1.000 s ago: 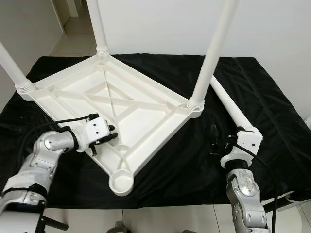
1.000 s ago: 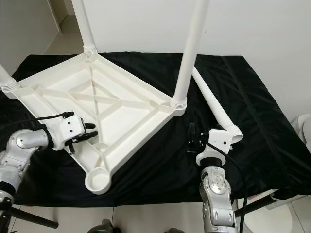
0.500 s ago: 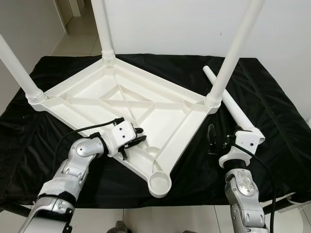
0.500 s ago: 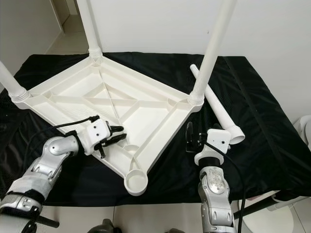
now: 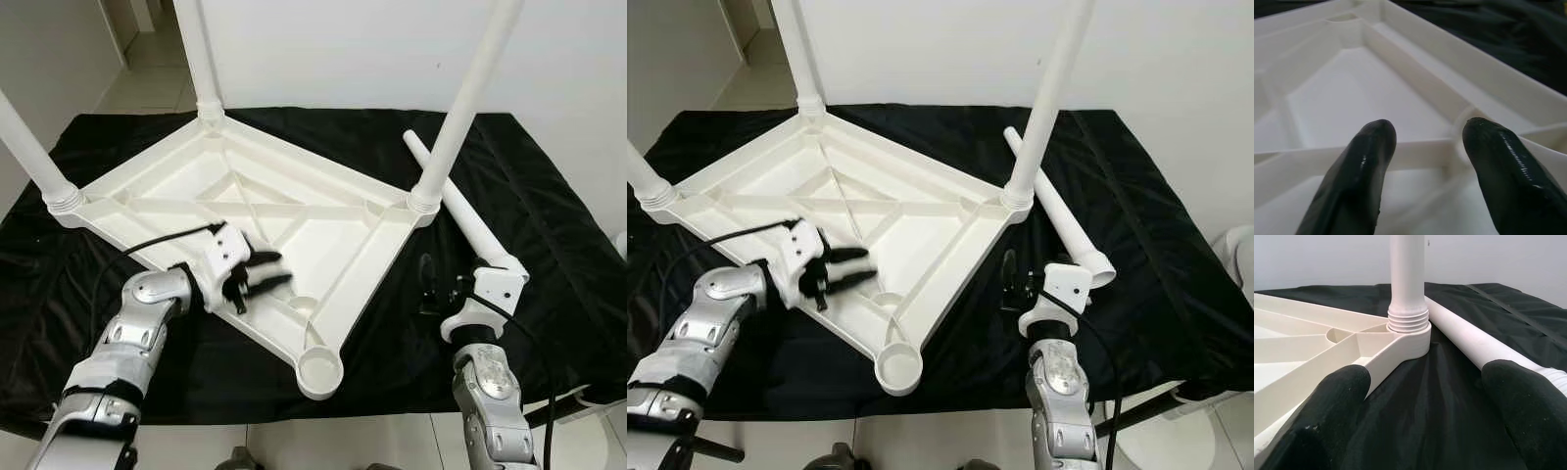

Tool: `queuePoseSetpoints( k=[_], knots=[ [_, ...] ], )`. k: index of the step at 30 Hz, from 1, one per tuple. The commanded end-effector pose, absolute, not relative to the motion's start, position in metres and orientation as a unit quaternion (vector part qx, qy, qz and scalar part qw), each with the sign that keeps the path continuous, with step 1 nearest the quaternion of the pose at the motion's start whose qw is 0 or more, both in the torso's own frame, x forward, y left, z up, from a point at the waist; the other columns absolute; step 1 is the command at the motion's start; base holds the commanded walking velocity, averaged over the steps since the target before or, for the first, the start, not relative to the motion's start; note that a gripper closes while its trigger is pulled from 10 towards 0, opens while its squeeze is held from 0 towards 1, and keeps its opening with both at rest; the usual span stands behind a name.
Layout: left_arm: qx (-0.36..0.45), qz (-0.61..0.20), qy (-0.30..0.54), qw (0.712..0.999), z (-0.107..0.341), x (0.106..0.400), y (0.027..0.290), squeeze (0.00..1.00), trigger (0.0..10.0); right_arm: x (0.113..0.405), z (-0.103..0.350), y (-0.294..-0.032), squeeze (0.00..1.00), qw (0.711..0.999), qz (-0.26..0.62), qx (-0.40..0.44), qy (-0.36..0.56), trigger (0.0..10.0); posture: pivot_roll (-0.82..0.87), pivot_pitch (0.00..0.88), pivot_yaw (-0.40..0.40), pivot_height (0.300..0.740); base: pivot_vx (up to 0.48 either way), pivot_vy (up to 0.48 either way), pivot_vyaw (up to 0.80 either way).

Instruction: Building children table

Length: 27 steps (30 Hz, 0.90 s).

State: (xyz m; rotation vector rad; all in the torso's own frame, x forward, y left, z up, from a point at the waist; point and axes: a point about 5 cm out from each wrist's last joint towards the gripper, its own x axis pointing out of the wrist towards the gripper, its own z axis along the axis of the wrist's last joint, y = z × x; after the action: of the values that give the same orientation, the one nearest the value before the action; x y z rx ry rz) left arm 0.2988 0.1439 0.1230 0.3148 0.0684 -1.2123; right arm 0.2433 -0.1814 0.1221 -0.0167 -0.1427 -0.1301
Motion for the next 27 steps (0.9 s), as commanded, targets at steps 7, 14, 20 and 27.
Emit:
queuePoseSetpoints(
  k=[7,14,20,27],
  knots=[
    [0.157,-0.633,0.057,0.756,0.122,0.283,0.144,0.00,10.0,0.244,0.120,-0.182,0.00,0.996,-0.061,-0.013,-0.069,10.0,-0.01,0.000,0.028,0.740,0.000,0.000,0.00],
    [0.182,-0.628,0.059,0.754,0.123,0.286,0.144,0.00,10.0,0.245,0.122,-0.182,0.00,0.996,-0.059,-0.016,-0.071,10.0,-0.01,0.000,0.026,0.740,0.000,0.000,0.00],
    [0.207,-0.631,0.077,0.744,0.122,0.288,0.147,0.00,10.0,0.245,0.124,-0.181,0.00,0.996,-0.055,-0.018,-0.075,10.0,-0.01,0.000,0.026,0.740,0.000,0.000,0.00],
    [0.251,-0.624,0.094,0.734,0.114,0.291,0.149,0.00,10.0,0.247,0.124,-0.181,0.00,0.995,-0.054,-0.018,-0.077,10.0,-0.01,0.000,0.026,0.740,0.000,0.000,0.00]
  ],
)
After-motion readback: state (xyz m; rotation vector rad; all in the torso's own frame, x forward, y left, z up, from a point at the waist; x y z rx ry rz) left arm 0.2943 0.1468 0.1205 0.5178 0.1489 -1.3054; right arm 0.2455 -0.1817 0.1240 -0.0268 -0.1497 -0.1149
